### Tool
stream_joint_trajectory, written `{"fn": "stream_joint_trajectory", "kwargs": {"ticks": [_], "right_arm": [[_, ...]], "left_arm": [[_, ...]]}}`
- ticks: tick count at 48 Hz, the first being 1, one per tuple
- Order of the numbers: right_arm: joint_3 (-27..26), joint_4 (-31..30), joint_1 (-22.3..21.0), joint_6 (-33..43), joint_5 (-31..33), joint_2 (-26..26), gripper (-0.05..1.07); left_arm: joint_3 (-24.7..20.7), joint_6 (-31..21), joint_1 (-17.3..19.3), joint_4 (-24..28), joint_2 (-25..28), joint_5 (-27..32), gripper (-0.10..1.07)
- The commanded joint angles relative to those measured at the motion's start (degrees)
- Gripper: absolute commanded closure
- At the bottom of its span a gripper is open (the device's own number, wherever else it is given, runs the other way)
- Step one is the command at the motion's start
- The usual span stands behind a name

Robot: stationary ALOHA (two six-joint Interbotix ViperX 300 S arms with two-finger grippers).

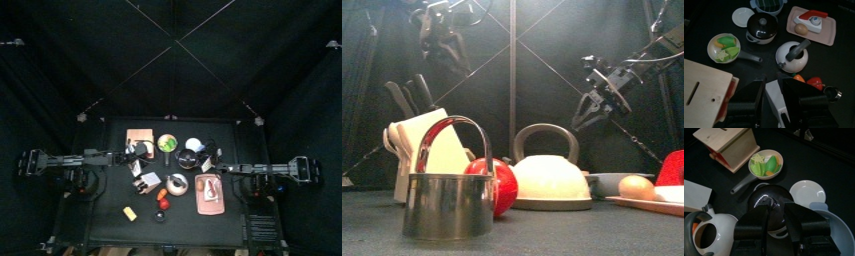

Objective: Grab pairing knife

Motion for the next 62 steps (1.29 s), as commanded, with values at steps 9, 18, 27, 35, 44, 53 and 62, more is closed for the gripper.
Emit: {"fn": "stream_joint_trajectory", "kwargs": {"ticks": [9,18,27,35,44,53,62], "right_arm": [[-1.7,-0.2,-0.7,0.1,-0.2,3.5,0.38],[-2.9,-0.2,-0.4,0.1,-0.4,6.1,0.38],[-3.8,-0.2,-0.5,0.0,-0.7,7.0,0.38],[-3.6,-0.2,-1.0,-0.1,-0.7,7.2,0.38],[-3.7,-0.3,-1.1,-0.2,-0.7,7.2,0.38],[-3.9,-1.1,-1.1,-0.2,-0.7,7.2,0.38],[-3.8,-1.6,-1.4,-0.2,-0.7,7.3,0.38]], "left_arm": [[7.9,-11.3,-6.0,8.2,-7.8,-8.5,0.29],[8.2,-19.4,-12.3,12.3,-9.1,-3.9,0.29],[1.6,-25.2,-19.4,17.8,-7.6,14.5,0.29],[-2.3,-34.6,-28.8,27.3,-4.5,22.5,0.29],[-0.8,-48.0,-35.2,39.5,1.4,22.9,0.29],[2.4,-58.6,-38.2,43.3,4.2,23.1,0.29],[4.7,-72.2,-40.3,41.5,5.7,23.1,0.29]]}}
